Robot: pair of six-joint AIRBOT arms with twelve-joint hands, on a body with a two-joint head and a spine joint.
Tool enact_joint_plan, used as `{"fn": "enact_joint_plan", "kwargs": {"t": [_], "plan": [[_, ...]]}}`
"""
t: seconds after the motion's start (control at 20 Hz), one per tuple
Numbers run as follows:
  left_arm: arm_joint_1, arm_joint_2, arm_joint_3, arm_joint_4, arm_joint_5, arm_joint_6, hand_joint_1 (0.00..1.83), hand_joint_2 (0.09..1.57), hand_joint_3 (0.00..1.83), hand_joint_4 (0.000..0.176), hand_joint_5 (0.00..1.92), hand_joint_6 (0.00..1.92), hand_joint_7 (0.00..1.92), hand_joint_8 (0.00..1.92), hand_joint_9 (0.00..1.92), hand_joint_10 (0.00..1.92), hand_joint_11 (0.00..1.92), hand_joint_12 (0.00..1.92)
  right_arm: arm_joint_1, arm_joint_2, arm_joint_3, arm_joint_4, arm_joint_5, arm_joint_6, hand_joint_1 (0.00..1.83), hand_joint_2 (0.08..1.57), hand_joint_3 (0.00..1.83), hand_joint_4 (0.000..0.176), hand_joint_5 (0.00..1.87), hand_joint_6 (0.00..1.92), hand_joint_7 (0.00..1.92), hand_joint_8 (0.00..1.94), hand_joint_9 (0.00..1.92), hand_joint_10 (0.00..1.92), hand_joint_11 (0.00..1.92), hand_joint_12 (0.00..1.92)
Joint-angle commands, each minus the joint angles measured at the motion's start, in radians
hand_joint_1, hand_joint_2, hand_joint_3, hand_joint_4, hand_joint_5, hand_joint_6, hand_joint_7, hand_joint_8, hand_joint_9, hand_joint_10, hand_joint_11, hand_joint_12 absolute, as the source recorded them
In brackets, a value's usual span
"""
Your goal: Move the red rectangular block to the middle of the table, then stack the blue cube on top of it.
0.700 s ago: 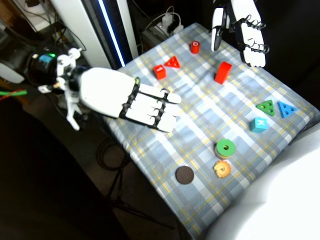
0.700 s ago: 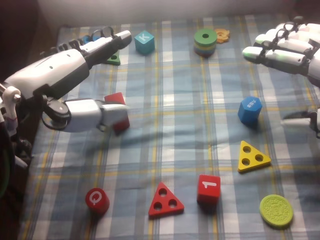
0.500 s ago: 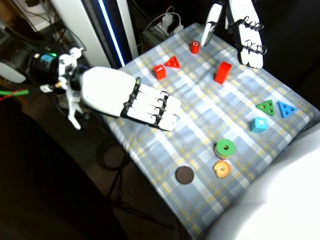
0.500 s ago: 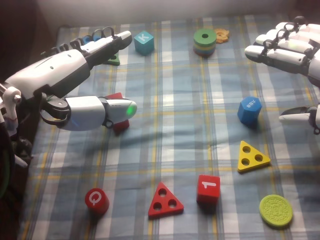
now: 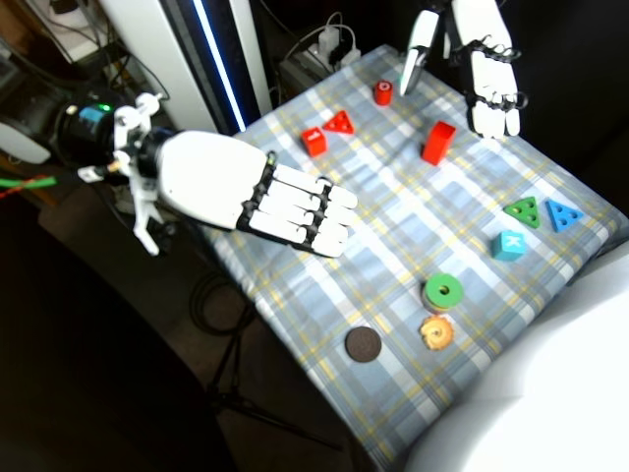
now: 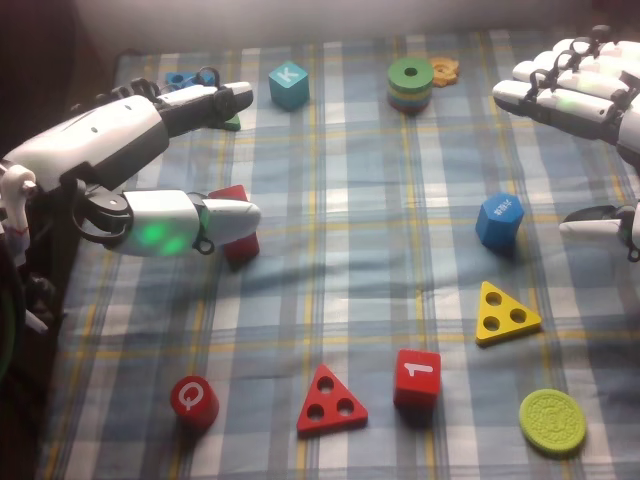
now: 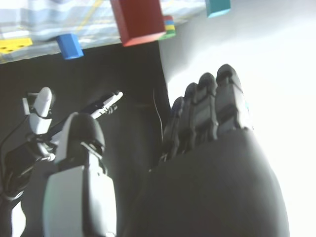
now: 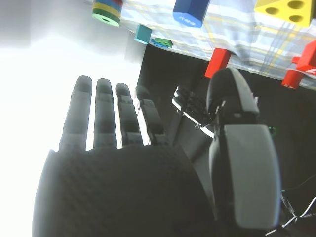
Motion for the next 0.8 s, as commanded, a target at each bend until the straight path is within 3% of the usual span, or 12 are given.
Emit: {"fn": "enact_joint_plan", "kwargs": {"t": [0.0,0.1,0.15,0.25,0.3,0.45,0.5,0.6,0.7,0.75], "plan": [[-0.008,-0.018,0.011,-0.001,-0.095,-0.004,0.73,1.08,0.00,0.000,0.23,0.00,0.27,0.00,0.22,0.02,0.00,0.61,0.009,0.003,0.003,0.012,0.118,-0.002,0.53,1.17,0.01,0.000,0.00,0.00,0.00,0.00,0.00,0.00,0.00,0.00],[-0.006,-0.031,0.025,-0.017,-0.080,-0.004,0.77,1.06,0.00,0.000,0.26,0.00,0.32,0.01,0.25,0.02,0.00,0.64,0.009,0.003,0.002,0.012,0.119,-0.002,0.56,1.17,0.00,0.012,0.00,0.00,0.00,0.00,0.00,0.00,0.00,0.00],[-0.005,-0.037,0.033,-0.025,-0.069,-0.002,0.74,1.07,0.00,0.000,0.26,0.00,0.33,0.01,0.24,0.02,0.00,0.65,0.008,0.003,0.001,0.012,0.119,-0.002,0.53,1.18,0.01,0.026,0.00,0.00,0.00,0.00,0.00,0.00,0.00,0.00],[-0.001,-0.048,0.049,-0.045,-0.048,0.002,0.81,1.04,0.00,0.000,0.30,0.01,0.38,0.01,0.30,0.03,0.00,0.80,0.008,0.003,0.001,0.014,0.119,-0.002,0.56,1.19,0.01,0.033,0.00,0.00,0.00,0.00,0.00,0.00,0.00,0.00],[0.002,-0.051,0.053,-0.049,-0.041,0.002,0.82,1.03,0.00,0.000,0.30,0.00,0.39,0.01,0.32,0.03,0.00,0.90,0.008,0.003,0.001,0.014,0.119,-0.002,0.56,1.18,0.00,0.027,0.00,0.00,0.00,0.00,0.00,0.00,0.00,0.00],[0.007,-0.064,0.062,-0.083,-0.018,0.044,0.81,1.02,0.00,0.000,0.31,0.00,0.42,0.00,0.34,0.02,0.00,0.94,0.008,0.003,0.001,0.016,0.119,-0.002,0.53,1.19,0.01,0.022,0.00,0.00,0.00,0.00,0.00,0.00,0.00,0.00],[0.008,-0.071,0.070,-0.090,-0.007,0.046,0.83,1.02,0.00,0.000,0.34,0.01,0.45,0.01,0.37,0.03,0.00,1.03,0.006,0.003,0.001,0.017,0.120,-0.002,0.53,1.20,0.01,0.013,0.00,0.00,0.00,0.00,0.00,0.00,0.00,0.00],[0.010,-0.080,0.079,-0.098,-0.002,0.047,0.90,1.03,0.00,0.000,0.39,0.02,0.54,0.02,0.44,0.05,0.00,1.16,0.005,0.003,0.001,0.019,0.120,-0.002,0.52,1.21,0.01,0.016,0.00,0.00,0.00,0.00,0.00,0.00,0.00,0.00],[0.010,-0.087,0.087,-0.104,0.004,0.048,0.91,1.06,0.01,0.000,0.46,0.03,0.67,0.05,0.58,0.14,0.00,1.54,0.004,0.003,0.001,0.019,0.120,-0.001,0.52,1.21,0.01,0.018,0.00,0.00,0.00,0.00,0.00,0.00,0.00,0.00],[0.010,-0.090,0.090,-0.104,0.007,0.048,0.92,1.10,0.00,0.000,0.54,0.01,0.78,0.07,0.49,0.62,0.00,1.71,0.003,0.003,0.001,0.019,0.120,-0.001,0.46,1.21,0.01,0.023,0.00,0.00,0.00,0.00,0.00,0.00,0.00,0.00]]}}
